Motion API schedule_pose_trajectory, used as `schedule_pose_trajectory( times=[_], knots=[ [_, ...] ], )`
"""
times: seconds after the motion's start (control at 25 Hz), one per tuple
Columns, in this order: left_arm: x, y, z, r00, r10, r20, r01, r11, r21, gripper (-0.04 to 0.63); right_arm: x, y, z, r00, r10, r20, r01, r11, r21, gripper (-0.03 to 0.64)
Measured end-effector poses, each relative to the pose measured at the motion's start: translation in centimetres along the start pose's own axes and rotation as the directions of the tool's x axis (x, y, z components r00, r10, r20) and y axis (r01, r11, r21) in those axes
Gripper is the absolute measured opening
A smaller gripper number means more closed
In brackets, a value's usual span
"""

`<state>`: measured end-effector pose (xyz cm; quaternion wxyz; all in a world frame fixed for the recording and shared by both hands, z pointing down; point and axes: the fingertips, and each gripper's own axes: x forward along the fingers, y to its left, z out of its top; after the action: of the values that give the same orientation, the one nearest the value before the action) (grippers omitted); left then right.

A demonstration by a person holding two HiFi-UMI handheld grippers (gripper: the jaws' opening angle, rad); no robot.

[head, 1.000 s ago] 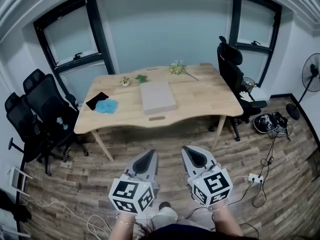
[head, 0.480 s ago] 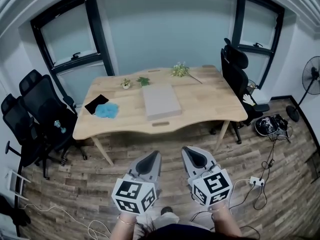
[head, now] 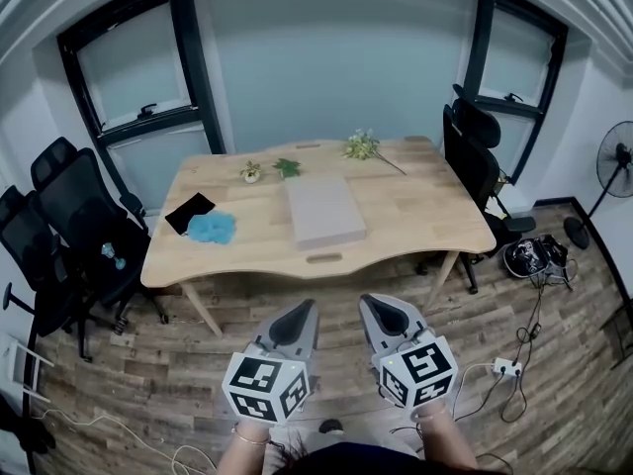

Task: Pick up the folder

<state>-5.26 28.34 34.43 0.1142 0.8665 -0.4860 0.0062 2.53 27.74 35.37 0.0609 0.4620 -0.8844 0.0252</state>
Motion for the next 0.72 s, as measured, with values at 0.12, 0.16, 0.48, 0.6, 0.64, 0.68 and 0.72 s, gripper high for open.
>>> schedule_pose_trajectory(
  times=[0.12, 0.16, 0.48, 0.6, 0.64, 0.68, 0.72],
  knots=[
    [0.8, 0.8, 0.1, 1.0, -0.005, -0.003, 0.005, 1.0, -0.006, 0.011, 1.3, 0.0, 0.1, 1.0, 0.003, -0.008, -0.003, 1.0, -0.007, 0.003],
    [1.1, 1.0, 0.1, 1.0, -0.009, -0.005, 0.009, 1.0, -0.008, 0.011, 1.6, -0.1, 0.2, 1.0, 0.002, -0.01, -0.002, 1.0, -0.011, 0.004],
    [3.5, 2.2, 0.2, 1.0, -0.028, -0.012, 0.027, 0.999, -0.017, 0.011, 3.7, -1.7, 0.0, 1.0, -0.01, -0.027, 0.01, 1.0, -0.011, 0.005],
    [4.4, 2.7, 0.3, 0.999, -0.029, -0.014, 0.028, 0.999, -0.021, 0.012, 4.6, -2.3, -0.1, 0.999, -0.007, -0.033, 0.006, 1.0, -0.008, 0.005],
    [4.7, 2.9, 0.3, 1.0, -0.028, -0.014, 0.028, 0.999, -0.022, 0.012, 4.9, -2.5, -0.1, 0.999, -0.003, -0.035, 0.003, 1.0, -0.008, 0.005],
    [5.0, 3.1, 0.3, 1.0, -0.027, -0.013, 0.027, 0.999, -0.023, 0.012, 5.2, -2.7, -0.2, 0.999, 0.001, -0.036, -0.002, 1.0, -0.007, 0.005],
    [5.3, 3.3, 0.4, 1.0, -0.026, -0.013, 0.025, 0.999, -0.024, 0.012, 5.5, -3.0, -0.2, 0.999, 0.006, -0.037, -0.006, 1.0, -0.006, 0.005]
  ],
)
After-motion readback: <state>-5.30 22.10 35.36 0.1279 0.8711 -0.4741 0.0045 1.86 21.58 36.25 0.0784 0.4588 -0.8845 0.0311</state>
